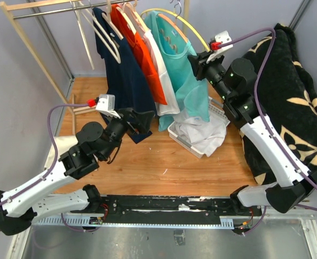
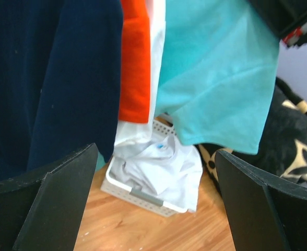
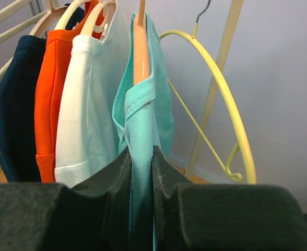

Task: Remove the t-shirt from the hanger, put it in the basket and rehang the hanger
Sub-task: Pick up the hanger from the clothesline.

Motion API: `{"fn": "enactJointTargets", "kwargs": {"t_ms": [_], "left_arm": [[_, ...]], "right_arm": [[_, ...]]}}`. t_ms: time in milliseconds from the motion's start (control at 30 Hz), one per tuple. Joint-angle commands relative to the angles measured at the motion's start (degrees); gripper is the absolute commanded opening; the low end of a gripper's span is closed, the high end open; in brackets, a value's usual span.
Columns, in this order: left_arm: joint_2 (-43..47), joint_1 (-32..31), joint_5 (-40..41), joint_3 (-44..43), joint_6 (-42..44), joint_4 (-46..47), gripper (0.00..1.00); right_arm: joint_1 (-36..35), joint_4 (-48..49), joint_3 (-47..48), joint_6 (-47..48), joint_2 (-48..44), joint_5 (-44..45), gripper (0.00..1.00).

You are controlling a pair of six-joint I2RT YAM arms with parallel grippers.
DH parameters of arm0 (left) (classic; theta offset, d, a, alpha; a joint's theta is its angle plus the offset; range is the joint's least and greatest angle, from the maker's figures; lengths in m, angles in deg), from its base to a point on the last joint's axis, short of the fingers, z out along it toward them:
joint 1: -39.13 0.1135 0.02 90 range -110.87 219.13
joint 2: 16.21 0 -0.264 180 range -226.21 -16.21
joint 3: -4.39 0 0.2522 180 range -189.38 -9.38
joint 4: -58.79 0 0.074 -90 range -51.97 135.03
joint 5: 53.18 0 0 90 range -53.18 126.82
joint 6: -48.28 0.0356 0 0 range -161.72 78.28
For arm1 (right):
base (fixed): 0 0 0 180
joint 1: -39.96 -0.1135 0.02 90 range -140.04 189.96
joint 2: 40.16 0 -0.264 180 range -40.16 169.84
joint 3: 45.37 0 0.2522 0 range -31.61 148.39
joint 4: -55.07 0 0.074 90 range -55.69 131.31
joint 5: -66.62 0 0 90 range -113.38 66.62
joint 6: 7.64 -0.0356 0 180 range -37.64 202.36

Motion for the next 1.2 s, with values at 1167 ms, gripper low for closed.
{"fn": "enactJointTargets", "kwargs": {"t_ms": [1167], "left_arm": [[-11.66, -0.39, 0.24, -19.28, -3.59, -1.35, 1.00]], "right_arm": [[-3.03, -7.90, -28.24, 5.14, -37.19, 8.83, 0.01]]}}
